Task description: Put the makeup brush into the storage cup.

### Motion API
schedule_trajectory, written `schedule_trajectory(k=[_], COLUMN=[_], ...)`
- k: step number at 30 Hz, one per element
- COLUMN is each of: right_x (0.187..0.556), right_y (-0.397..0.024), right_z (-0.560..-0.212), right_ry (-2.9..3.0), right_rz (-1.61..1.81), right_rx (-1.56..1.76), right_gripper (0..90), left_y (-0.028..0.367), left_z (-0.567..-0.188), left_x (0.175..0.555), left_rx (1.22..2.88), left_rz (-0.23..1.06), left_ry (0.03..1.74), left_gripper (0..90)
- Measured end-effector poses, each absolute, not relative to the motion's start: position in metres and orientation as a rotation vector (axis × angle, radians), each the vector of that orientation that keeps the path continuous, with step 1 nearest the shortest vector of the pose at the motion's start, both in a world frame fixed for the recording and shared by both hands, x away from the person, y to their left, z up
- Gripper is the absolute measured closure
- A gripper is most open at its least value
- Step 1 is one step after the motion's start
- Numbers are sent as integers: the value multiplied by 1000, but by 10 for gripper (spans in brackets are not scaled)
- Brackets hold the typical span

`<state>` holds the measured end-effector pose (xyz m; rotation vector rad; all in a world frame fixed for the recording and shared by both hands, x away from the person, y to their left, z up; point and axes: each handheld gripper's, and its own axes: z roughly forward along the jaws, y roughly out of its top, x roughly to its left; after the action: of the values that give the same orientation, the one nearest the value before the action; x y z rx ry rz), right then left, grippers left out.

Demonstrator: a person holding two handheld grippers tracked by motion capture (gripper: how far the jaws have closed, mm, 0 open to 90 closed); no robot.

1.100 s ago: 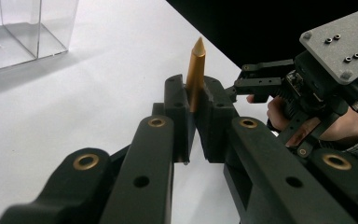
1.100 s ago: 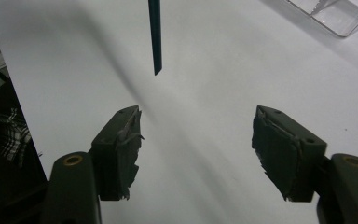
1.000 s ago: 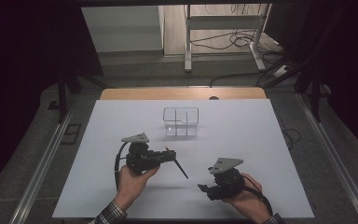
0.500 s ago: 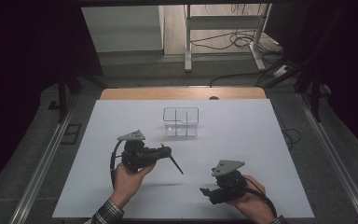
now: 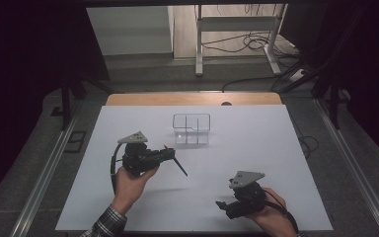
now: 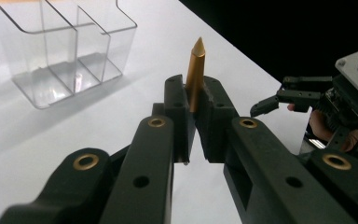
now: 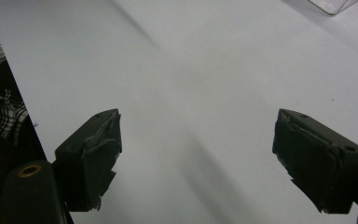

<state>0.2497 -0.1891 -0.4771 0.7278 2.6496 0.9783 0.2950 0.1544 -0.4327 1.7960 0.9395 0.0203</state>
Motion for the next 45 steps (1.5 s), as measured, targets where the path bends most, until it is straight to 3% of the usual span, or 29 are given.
schedule_trajectory(k=[45], right_x=[239], right_y=[-219], right_z=[-481], right_ry=[2645], right_rz=[963], right_rx=[767], right_gripper=[70], left_y=[168], left_z=[-401], left_x=[338], left_rx=[1850], left_rz=[187], left_ry=[995], left_gripper=[835])
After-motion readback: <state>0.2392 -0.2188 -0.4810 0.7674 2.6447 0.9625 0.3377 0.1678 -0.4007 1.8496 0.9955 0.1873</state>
